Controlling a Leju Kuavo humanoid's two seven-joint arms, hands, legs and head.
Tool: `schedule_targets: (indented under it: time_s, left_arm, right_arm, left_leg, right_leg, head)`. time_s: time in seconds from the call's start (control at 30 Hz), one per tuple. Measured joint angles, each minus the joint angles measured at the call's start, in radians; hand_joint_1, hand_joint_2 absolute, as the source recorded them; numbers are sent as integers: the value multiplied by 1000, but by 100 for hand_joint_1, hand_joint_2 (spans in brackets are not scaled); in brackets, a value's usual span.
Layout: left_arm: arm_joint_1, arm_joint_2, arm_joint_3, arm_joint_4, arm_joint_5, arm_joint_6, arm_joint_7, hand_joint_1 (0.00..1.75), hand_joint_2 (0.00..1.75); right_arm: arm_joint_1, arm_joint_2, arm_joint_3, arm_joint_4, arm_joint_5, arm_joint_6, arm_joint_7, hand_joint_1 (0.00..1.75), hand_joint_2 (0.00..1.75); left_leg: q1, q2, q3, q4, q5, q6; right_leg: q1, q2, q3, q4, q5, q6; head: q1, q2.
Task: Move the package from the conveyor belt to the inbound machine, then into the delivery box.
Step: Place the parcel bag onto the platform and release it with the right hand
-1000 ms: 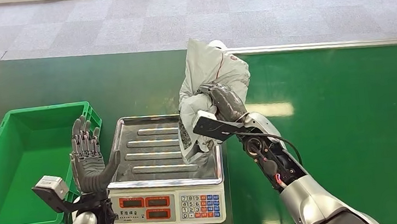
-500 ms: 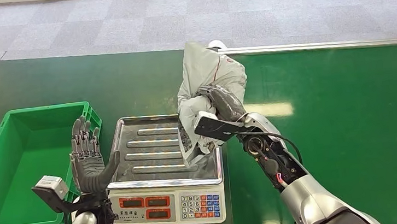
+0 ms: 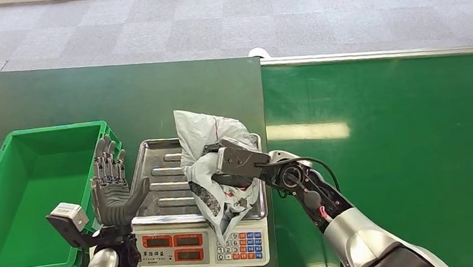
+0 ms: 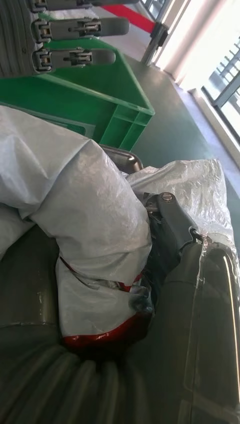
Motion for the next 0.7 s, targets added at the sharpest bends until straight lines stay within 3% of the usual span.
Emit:
schedule_targets:
  time_s: [0.4,0.57,0.6,0.7]
  left_arm:
    - [0,0,0,-3,-4,1,9,0,175]
    - [4,0,1,-10,-9,1,11,0,175]
    - [6,0,1,-14,-10,1,12,0,175]
    - [12,0,3,-23,-12,3,13,0,175]
  right_arm:
    - [-31,4,48,88,-29,-29,37,175,175]
    - [-43,8,62,112,12,-116,79,175,175]
    - [-46,9,66,116,23,-139,89,168,175]
    - [-52,14,76,126,53,-188,117,37,175]
  left_leg:
    - [0,0,0,0,0,0]
    - [0,0,0,0,0,0]
    - [0,0,0,0,0,0]
    - [0,0,0,0,0,0]
  right_leg:
    - [0,0,0,0,0,0]
    - [0,0,0,0,0,0]
    - [0,0,0,0,0,0]
    - [0,0,0,0,0,0]
  head:
    - [0,0]
    - [0,0]
    - [0,0]
    - [0,0]
